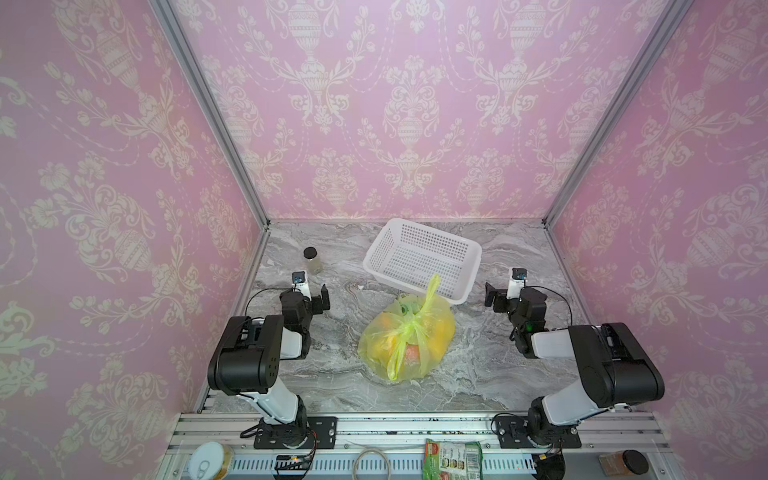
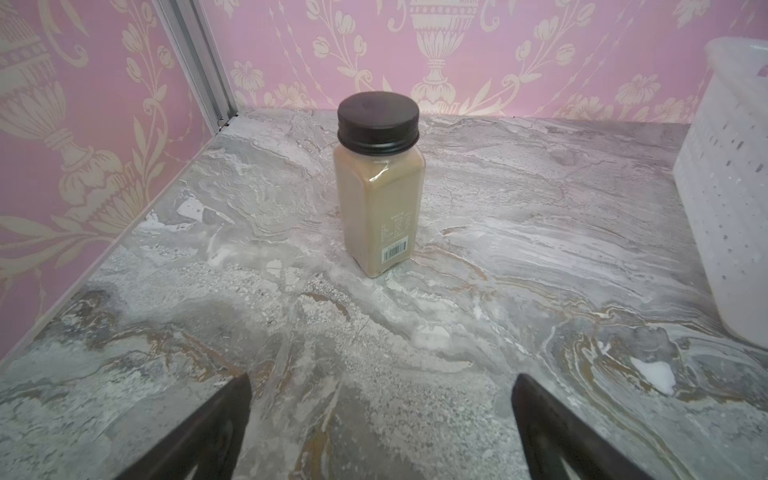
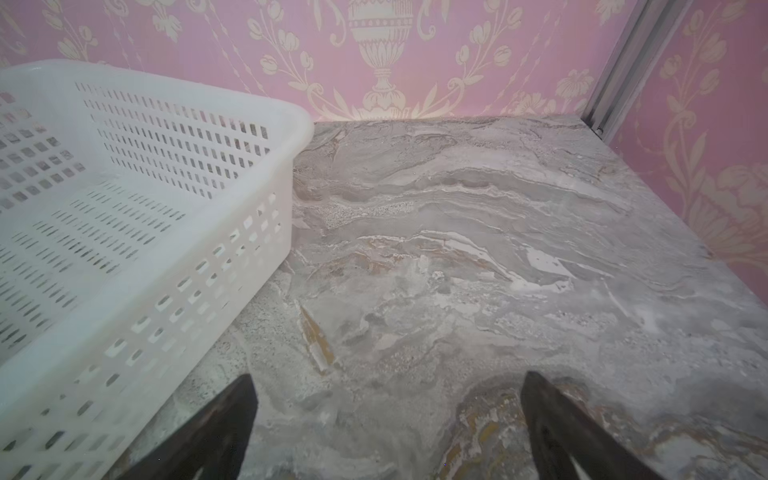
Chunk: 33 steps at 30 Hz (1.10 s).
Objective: Untie the knot of the plastic bag and take out the fruit
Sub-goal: 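Raise both grippers from rest and open them above the table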
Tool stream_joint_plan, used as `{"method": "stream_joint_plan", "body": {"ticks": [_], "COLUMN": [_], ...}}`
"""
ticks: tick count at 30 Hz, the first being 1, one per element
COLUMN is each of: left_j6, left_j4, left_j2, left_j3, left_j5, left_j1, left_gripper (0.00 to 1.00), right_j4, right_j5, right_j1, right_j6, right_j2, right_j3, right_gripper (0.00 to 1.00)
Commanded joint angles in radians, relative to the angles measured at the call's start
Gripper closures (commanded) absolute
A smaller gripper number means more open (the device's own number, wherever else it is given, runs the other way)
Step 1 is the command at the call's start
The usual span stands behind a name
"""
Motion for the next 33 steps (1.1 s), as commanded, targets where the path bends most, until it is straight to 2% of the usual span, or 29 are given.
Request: {"method": "stream_joint_plan", "body": {"ticks": [1, 8, 15, 19, 21, 23, 26, 28, 31, 33], "left_j6": [0.03, 0.031, 0.052, 0.039, 0.047, 0.041, -0.094, -0.161, -0.336, -0.381], "left_j4": [-0.015, -0.011, 0.06, 0.084, 0.022, -0.086, -0.313, -0.376, -0.486, -0.606], "left_j2": [-0.001, -0.002, -0.001, -0.079, -0.173, -0.279, -0.436, -0.511, -0.627, -0.714], "left_j3": [0.011, 0.008, -0.029, -0.074, -0.087, -0.085, -0.045, -0.038, -0.037, -0.025], "left_j5": [0.032, 0.033, 0.099, 0.061, 0.051, -0.004, -0.062, -0.04, -0.018, 0.023], "left_j1": [-0.006, -0.006, -0.005, -0.007, -0.015, -0.036, -0.037, -0.037, -0.036, -0.036], "left_gripper": [0.01, 0.01, 0.01, 0.01, 0.01, 0.01, 0.01, 0.01, 0.01, 0.01], "right_j4": [-0.006, -0.005, 0.039, 0.074, 0.051, -0.012, -0.142, -0.271, -0.449, -0.557], "right_j5": [-0.016, -0.015, -0.014, 0.066, 0.135, 0.195, 0.252, 0.279, 0.289, 0.294], "right_j1": [-0.001, 0.0, 0.003, 0.018, 0.029, 0.031, 0.031, 0.029, 0.027, 0.016], "right_j6": [-0.014, -0.015, -0.017, -0.013, -0.005, 0.026, 0.083, 0.137, 0.222, 0.329], "right_j2": [-0.003, -0.004, -0.009, -0.096, -0.166, -0.23, -0.317, -0.381, -0.493, -0.58], "right_j3": [0.009, 0.009, -0.015, -0.073, -0.098, -0.104, -0.09, -0.06, -0.02, -0.004], "right_gripper": [0.0, 0.0, 0.0, 0.0, 0.0, 0.0, 0.0, 0.0, 0.0, 0.0]}}
